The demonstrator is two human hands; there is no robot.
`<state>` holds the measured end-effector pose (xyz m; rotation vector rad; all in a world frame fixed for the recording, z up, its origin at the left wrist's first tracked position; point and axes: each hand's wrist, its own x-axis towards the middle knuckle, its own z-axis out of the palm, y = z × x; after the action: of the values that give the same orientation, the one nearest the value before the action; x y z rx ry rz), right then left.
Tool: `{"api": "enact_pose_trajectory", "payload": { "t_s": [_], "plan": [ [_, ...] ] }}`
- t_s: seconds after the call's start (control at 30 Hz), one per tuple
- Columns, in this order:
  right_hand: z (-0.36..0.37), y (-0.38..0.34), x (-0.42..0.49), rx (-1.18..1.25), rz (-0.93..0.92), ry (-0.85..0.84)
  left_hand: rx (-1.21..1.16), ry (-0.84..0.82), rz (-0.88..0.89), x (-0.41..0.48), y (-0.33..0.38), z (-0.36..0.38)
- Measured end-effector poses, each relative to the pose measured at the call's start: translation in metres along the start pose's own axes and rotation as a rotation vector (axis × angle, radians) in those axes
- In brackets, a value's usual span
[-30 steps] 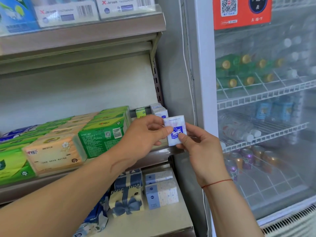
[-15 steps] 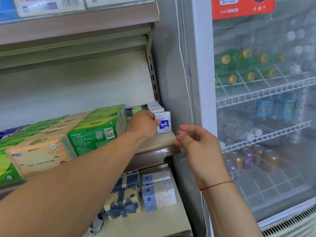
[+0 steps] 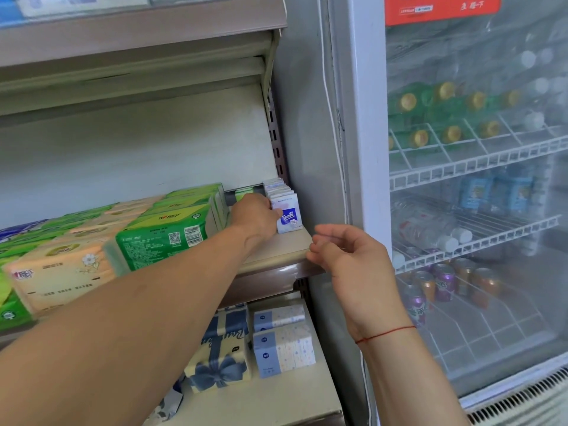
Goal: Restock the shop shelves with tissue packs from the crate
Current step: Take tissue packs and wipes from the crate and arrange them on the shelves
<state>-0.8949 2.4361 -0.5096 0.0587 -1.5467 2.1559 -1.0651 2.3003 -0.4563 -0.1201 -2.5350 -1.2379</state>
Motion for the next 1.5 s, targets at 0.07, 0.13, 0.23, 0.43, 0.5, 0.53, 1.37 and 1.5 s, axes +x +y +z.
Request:
{"api": "enact_pose_trajectory", "payload": {
  "t_s": [0.07,0.13,0.23,0.43,0.5,0.53,1.37,1.5],
  "plan": [
    [0.0,0.0,0.0,0.0,0.005,0.0,-0.004,-0.004,0.012,-0.001,0.001,0.001],
    [-0.001,0.0,-0.001,-0.003,0.011,0.004,-0.016,0.009,0.017,-0.003,0.002,0.004],
    [-0.002,0.0,0.001,-0.006,0.013,0.005,0.001,0.018,0.027,-0.004,0.002,0.004],
    [-0.006,-0.002,0.004,-0.003,0.025,0.012,-0.021,-0.001,-0.015,-0.019,0.012,-0.006],
    [-0.005,-0.006,0.002,-0.005,0.02,-0.003,-0.049,-0.009,0.004,-0.031,0.019,-0.017],
    [-0.004,-0.01,-0.001,-0.012,0.014,-0.015,-0.066,-0.004,0.024,-0.04,0.022,-0.025],
    [0.11,0.14,-0.258,-0.908,0.281,-0.779,0.001,-0.115,-0.297,-0.394,-0.292,-0.199],
    [0.098,0.207,-0.295,-1.091,0.412,-0.929,0.068,-0.235,-0.458,-0.438,-0.367,-0.165]
  ]
}}
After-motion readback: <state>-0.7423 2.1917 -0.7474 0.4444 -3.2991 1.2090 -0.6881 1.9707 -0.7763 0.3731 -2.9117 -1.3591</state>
